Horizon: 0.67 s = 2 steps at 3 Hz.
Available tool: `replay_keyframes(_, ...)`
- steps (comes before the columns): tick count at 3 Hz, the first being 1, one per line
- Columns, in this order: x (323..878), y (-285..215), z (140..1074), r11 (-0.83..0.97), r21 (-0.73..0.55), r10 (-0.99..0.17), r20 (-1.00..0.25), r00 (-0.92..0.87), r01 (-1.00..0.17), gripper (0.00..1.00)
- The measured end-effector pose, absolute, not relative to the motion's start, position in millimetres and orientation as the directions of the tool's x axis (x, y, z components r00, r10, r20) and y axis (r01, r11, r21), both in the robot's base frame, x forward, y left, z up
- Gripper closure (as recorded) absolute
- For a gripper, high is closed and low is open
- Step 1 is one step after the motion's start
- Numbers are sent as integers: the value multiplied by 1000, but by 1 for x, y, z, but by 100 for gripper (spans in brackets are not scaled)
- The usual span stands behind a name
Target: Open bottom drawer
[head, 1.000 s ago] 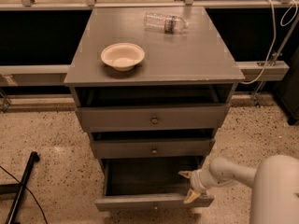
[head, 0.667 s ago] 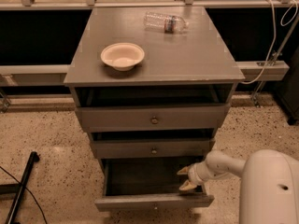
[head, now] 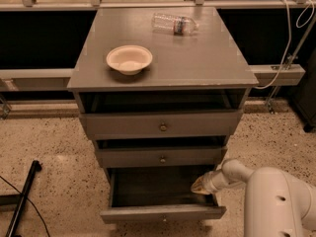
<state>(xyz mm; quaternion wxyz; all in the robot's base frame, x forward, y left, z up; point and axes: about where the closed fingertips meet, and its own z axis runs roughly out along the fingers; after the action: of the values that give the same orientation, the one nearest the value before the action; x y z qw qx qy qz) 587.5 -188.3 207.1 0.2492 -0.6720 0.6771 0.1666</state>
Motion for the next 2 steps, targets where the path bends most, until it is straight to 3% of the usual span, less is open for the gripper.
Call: replay_keyframes(2,587,-199,144,21,7,-805,-593,-21,-1000,69)
